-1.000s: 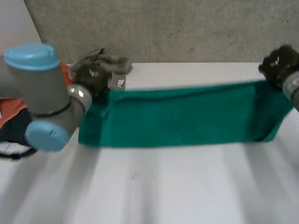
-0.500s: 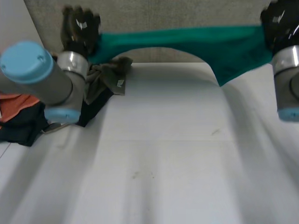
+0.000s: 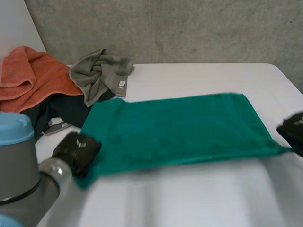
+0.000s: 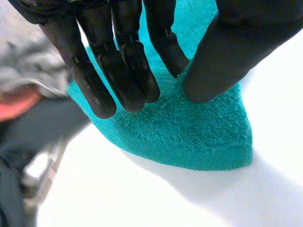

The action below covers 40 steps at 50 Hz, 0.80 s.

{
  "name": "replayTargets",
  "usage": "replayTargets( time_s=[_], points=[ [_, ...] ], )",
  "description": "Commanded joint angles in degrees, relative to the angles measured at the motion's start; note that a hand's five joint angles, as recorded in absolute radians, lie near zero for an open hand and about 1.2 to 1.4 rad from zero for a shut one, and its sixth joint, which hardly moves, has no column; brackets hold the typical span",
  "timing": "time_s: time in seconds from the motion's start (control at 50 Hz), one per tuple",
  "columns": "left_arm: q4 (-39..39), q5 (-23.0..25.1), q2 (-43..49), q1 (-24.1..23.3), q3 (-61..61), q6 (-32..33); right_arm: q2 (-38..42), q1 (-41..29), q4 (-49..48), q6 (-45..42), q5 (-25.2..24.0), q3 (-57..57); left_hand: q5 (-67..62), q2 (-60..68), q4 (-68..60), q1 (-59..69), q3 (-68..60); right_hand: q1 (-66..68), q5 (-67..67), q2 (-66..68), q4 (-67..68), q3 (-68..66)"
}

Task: Fold the laundry.

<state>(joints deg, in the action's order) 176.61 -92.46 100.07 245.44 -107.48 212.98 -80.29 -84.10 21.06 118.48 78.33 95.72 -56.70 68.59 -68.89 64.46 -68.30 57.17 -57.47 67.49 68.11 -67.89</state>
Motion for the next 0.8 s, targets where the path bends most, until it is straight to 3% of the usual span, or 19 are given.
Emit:
replayTargets(
  time_s=[0.02, 0.24, 0.34, 0.44, 0.68, 0.7, 0.72, 0.74, 0.76, 0.8],
  points=[
    [-6.7, 0.0, -0.4, -0.3, 0.1, -0.1, -0.4, 3.4, 1.5, -8.2, 0.5, 1.0, -13.3, 11.4, -11.1, 15.5, -11.7, 22.8, -12.5, 12.5, 11.9, -12.1],
    [8.4, -0.5, 11.1, -0.6, 10.9, -0.3, 9.9, -6.7, -16.0, -1.9, 1.6, -5.6, -13.3, 11.4, -11.1, 15.5, -11.7, 22.8, -12.5, 12.5, 11.9, -12.1],
    [13.7, -4.2, 19.0, -0.8, 18.6, -0.2, 17.0, -10.9, -24.3, -0.3, 4.5, -12.1, -13.3, 11.4, -11.1, 15.5, -11.7, 22.8, -12.5, 12.5, 11.9, -12.1],
    [14.9, -7.2, 25.0, -0.9, 24.9, 0.3, 23.2, -13.3, -30.7, -0.6, 6.3, -17.2, -13.3, 11.4, -11.1, 15.5, -11.7, 22.8, -12.5, 12.5, 11.9, -12.1],
    [18.6, -7.3, 35.2, -0.9, 37.5, 0.9, 38.6, -14.7, -41.7, -1.3, 6.9, -30.1, -13.3, 11.4, -11.1, 15.5, -11.7, 22.8, -12.5, 12.5, 11.9, -12.1],
    [19.0, -7.3, 35.5, -0.9, 37.9, 0.9, 39.6, -14.9, -42.1, -1.2, 7.2, -30.9, -11.8, 9.9, -9.6, 14.1, -10.2, 9.1, 1.2, -1.3, -1.9, 1.7],
    [19.4, -7.3, 35.6, -0.9, 38.2, 1.0, 41.2, -15.1, -42.8, -1.2, 7.5, -32.7, 1.8, -3.7, 4.0, 0.4, 3.4, -29.5, 39.8, -39.9, -40.5, 40.3],
    [20.2, -7.4, 35.8, -0.9, 38.7, 1.3, 42.0, -15.3, -42.9, -1.2, 7.8, -33.5, 34.6, -36.5, 36.8, -32.4, 36.2, -47.2, 57.5, -57.5, -58.1, 57.9],
    [20.6, -7.6, 35.7, -0.9, 38.9, 1.5, 42.6, -15.4, -43.0, -1.3, 8.0, -34.2, 50.3, -52.2, 52.5, -48.0, 51.9, -47.2, 57.5, -57.5, -58.1, 57.9],
    [21.7, -7.6, 35.5, -0.9, 39.2, 2.0, 43.3, -15.5, -43.2, -0.6, 8.0, -36.0, 56.5, -58.4, 58.7, -54.3, 58.1, -47.2, 57.5, -57.5, -58.1, 57.9]
  ],
)
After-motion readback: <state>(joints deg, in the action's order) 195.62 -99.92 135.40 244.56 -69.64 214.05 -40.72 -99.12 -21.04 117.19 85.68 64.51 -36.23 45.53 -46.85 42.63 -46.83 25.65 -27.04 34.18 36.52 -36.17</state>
